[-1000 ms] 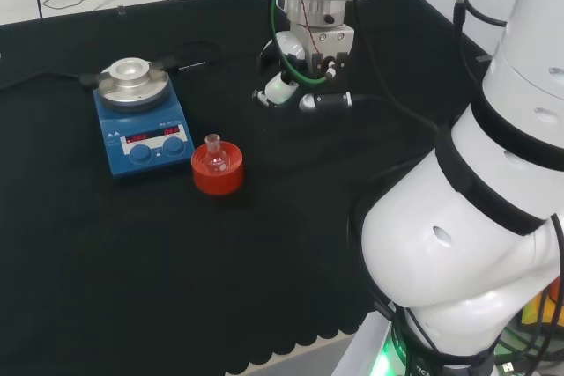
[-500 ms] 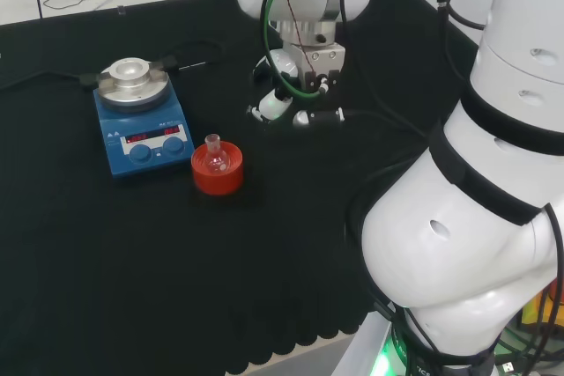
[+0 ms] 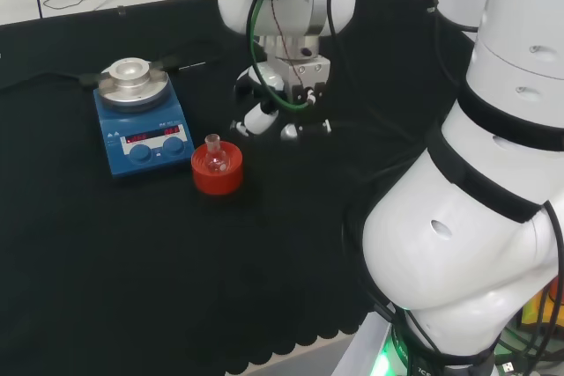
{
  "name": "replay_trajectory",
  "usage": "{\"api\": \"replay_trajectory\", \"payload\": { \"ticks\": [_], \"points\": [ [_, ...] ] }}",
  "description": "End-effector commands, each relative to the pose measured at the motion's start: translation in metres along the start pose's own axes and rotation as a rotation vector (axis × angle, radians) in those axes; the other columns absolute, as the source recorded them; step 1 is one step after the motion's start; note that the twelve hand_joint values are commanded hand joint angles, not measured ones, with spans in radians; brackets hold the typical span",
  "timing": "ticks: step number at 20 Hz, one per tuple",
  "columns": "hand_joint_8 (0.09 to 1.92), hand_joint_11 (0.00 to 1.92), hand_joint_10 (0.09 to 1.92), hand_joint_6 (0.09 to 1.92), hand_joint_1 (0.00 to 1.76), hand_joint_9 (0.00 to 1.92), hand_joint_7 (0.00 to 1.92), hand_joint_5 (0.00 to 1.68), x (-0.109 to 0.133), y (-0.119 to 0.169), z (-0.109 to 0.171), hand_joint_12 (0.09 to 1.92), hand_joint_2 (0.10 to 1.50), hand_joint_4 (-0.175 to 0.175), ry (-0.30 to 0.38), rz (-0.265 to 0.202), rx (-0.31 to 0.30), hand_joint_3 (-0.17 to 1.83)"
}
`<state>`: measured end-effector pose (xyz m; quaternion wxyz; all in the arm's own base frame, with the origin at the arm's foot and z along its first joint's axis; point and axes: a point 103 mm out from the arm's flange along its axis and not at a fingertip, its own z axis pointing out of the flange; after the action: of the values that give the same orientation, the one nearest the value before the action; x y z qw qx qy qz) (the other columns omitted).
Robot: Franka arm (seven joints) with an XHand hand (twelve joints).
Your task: Pick up the round-bottom flask.
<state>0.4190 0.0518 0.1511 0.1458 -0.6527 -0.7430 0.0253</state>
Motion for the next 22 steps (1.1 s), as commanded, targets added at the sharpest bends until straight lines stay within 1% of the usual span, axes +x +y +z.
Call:
{"api": "replay_trajectory", "payload": {
  "ticks": [1, 3, 7, 13, 22],
  "points": [
    [0.67, 0.24, 0.63, 0.54, 0.9, 0.51, 0.34, 0.56, 0.013, 0.002, 0.012, 1.37, 0.6, -0.041, -0.006, -0.036, 0.01, 0.68],
    [0.67, 0.25, 0.63, 0.55, 0.9, 0.52, 0.34, 0.57, 0.015, 0.002, 0.016, 1.37, 0.6, -0.041, -0.002, -0.044, 0.011, 0.68],
    [0.67, 0.26, 0.63, 0.56, 0.89, 0.52, 0.35, 0.57, 0.017, 0.005, 0.022, 1.38, 0.6, -0.042, 0.002, -0.046, 0.015, 0.68],
    [0.67, 0.26, 0.63, 0.59, 0.89, 0.53, 0.35, 0.57, 0.02, 0.011, 0.03, 1.38, 0.6, -0.043, 0.004, -0.063, -0.009, 0.67],
    [0.67, 0.25, 0.63, 0.62, 0.89, 0.53, 0.35, 0.58, 0.029, 0.021, 0.039, 1.38, 0.6, -0.042, 0.017, -0.08, -0.009, 0.66]
  ]
}}
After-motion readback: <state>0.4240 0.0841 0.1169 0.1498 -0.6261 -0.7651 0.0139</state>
